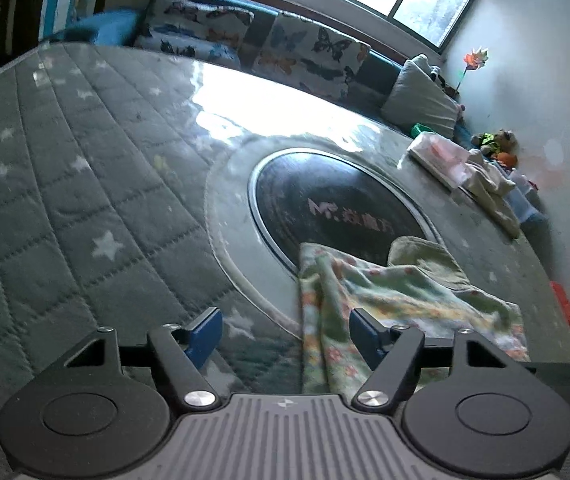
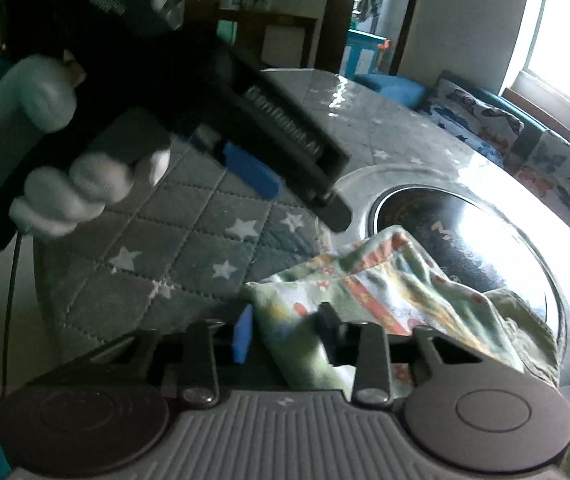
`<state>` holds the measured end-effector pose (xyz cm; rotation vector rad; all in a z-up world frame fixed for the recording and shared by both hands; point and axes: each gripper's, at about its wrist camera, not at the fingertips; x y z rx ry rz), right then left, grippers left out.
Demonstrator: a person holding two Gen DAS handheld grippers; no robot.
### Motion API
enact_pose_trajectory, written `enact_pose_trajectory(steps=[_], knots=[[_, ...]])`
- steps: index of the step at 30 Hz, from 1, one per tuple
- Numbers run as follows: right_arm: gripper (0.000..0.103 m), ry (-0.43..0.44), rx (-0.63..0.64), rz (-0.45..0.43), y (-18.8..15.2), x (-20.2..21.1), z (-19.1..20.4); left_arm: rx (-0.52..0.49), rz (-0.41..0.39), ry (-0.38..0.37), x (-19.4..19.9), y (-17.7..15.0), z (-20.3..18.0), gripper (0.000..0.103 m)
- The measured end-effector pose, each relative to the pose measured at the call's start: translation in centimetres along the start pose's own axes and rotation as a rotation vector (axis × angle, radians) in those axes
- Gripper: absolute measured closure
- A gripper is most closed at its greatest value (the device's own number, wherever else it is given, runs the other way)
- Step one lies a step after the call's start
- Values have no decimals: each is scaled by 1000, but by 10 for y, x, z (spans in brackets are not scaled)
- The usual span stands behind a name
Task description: Fold clothes
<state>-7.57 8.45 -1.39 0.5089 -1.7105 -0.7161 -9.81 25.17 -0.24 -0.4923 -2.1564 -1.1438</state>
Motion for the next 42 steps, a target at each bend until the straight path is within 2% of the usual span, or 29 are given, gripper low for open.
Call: enact_pose_trajectory(steps=[2,5,10,17,18,19,20,22,24,28,31,34,37,42], knots=[[86,9,-23,-22,0,6,-3,27,12,-18,-2,0,1,30],[90,24,-74,-62,0,18,-13,65,24,-45,-5,3,0,28],[92,48,-177,-119,1,36,-37,124,52,-80,-11,8,-7,24],[93,64,-222,-167,-7,54,-51,223,132,-157,-39,15,-18,26],[93,67,-228,-172,-9,56,-53,232,144,-162,-43,15,-19,29],[93,71,-233,-176,-11,57,-54,240,153,-174,-47,15,-20,39],[93,74,-236,-179,-12,59,-56,244,161,-181,-51,15,-21,46],[93,79,-239,-181,-12,57,-55,260,172,-188,-56,15,-22,54],[93,86,-242,-184,-14,56,-55,269,179,-189,-59,15,-22,73],[92,88,-257,-189,-17,54,-56,268,186,-178,-63,13,-21,80],[85,88,-280,-192,-20,56,-61,248,180,-168,-62,13,-25,81],[80,59,-318,-198,-30,68,-73,223,175,-158,-62,12,-28,82],[64,-14,-394,-185,-47,80,-92,200,170,-150,-62,11,-32,82],[61,-225,-558,-124,-97,97,-142,173,167,-143,-62,10,-35,80]])
Point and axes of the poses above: each gripper's, at about its wrist camera, not at the fingertips, and x roughly against the way its jaws point, z to its left, y to its top, and after that the axes turned 3 degrees about -y, right-handed
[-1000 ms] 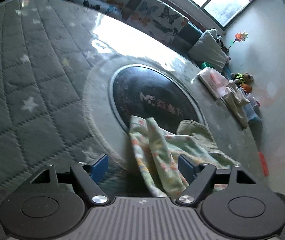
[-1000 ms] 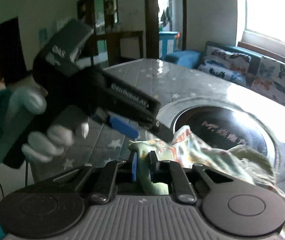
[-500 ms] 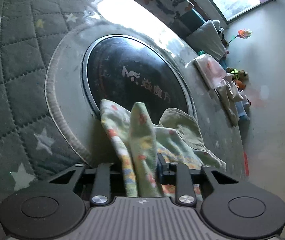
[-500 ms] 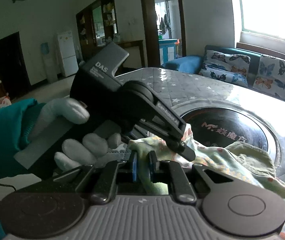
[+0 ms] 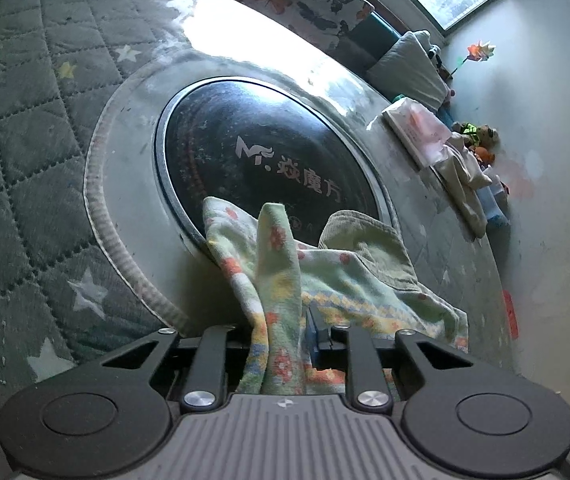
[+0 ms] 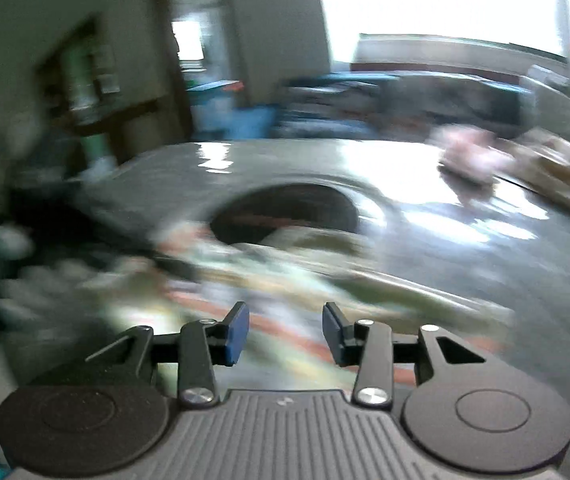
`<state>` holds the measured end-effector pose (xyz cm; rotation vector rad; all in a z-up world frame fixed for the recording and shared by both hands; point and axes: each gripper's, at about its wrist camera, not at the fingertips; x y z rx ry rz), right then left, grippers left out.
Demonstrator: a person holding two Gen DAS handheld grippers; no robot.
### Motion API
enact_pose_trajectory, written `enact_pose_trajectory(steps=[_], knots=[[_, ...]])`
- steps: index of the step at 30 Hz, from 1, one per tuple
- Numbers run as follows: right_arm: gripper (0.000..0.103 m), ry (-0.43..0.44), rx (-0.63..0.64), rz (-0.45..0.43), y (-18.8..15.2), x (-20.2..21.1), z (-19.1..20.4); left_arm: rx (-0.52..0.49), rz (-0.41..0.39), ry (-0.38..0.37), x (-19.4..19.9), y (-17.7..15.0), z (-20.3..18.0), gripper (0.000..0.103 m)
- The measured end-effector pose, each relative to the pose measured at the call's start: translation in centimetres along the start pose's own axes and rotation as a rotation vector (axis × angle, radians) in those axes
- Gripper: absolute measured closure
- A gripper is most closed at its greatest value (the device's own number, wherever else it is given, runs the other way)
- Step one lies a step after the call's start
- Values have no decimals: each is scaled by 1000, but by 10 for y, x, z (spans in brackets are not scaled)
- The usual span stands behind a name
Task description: Fold clothes
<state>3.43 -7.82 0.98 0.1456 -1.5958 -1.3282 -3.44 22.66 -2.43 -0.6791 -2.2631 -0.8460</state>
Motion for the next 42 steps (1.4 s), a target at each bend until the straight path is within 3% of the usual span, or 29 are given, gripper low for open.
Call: enact_pose_trajectory(steps=[4,7,11,16,22,25,27,33,42], knots=[[57,-177,-115,24,-12,-3,-53,-35,-1,20,-1,-1,-5,80],[53,-243,-185,20,-18,-8,-80,-45,0,29,-1,-1,-7,80],[49,-210,-265,24,-22,-20,-99,-56,4,38,-1,0,-8,80],[52,-146,-280,6,-21,-29,-95,-70,8,50,-3,1,-11,80],[88,-108,-237,25,-18,-37,-76,-100,6,63,-5,0,-15,81],[92,-114,-234,12,-19,-32,-71,-124,5,72,-4,-1,-20,83],[93,-116,-237,-14,-18,-24,-69,-140,3,72,-1,-1,-24,89],[95,-130,-195,-91,-6,8,-60,-222,-26,23,12,6,-52,92],[95,-248,-147,-171,11,56,-73,-317,-22,-51,-4,10,-109,92]])
Point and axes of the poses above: each gripper's, at about its wrist camera, not at the fingertips, and x roughly against the way its jaws point, z to its left, y to its top, and after that the axes turned 3 degrees about -y, right-handed
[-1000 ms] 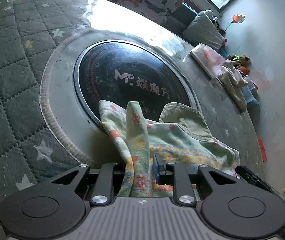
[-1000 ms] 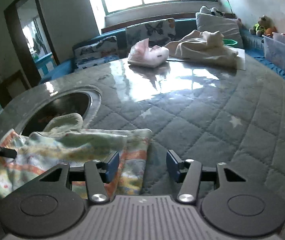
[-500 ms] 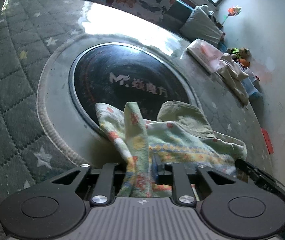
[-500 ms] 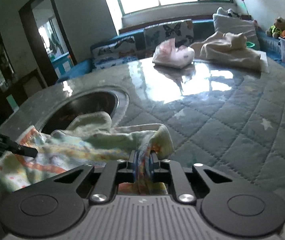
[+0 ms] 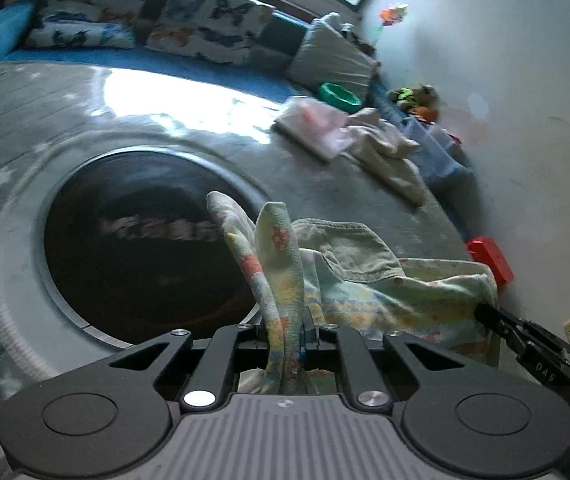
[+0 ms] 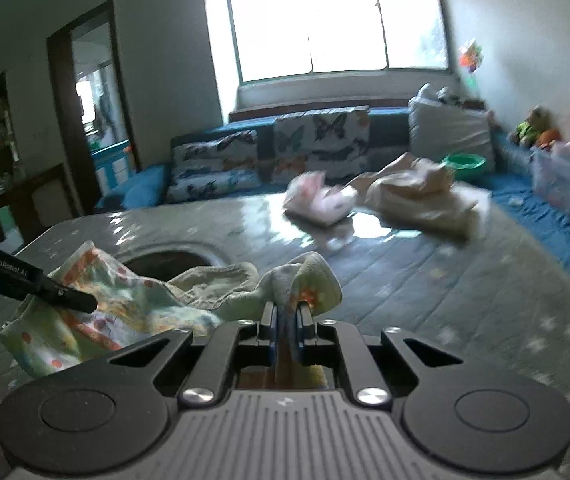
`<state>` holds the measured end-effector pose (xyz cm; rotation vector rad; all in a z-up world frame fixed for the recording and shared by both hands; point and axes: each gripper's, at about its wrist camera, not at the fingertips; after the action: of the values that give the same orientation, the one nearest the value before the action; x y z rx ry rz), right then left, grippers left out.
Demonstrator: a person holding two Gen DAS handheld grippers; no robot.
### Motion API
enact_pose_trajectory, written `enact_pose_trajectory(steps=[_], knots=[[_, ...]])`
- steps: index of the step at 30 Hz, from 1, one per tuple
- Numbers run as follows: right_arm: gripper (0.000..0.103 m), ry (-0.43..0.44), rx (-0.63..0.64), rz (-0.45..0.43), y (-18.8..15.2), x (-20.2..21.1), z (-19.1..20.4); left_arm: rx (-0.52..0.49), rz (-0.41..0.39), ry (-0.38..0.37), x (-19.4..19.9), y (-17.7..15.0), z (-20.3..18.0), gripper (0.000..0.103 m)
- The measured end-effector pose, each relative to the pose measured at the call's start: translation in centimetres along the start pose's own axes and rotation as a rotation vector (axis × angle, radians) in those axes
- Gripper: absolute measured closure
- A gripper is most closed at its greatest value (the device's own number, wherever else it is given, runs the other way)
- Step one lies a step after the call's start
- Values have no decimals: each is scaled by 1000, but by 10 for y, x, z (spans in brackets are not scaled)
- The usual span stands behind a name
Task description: Fold clothes
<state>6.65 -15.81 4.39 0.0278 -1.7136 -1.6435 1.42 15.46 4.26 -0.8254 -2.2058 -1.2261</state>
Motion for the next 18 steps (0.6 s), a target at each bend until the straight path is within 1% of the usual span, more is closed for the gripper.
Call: enact_pose_trajectory(steps=[3,9,14,18], knots=[[95,-49,6,-25,7,11,-14,-32,3,-27,-12,5,-20,92],[95,-143,22,-34,12,21,-43,-87,27,-57,-44,12,-57,92],[95,-196,6,-29,9,21,-66,-121,45,-53,-68,14,-76,92],[95,-213,-20,-17,1,18,-79,-135,67,-48,-84,11,-83,92]])
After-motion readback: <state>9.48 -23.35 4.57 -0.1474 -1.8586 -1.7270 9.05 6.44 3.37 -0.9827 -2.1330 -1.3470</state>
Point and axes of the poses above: each gripper's, at about its wrist camera, not at the fingertips, and x roughly against the way its jaws point, z to its left, y to its top, and after that the axes turned 3 degrees about -y, right-handed
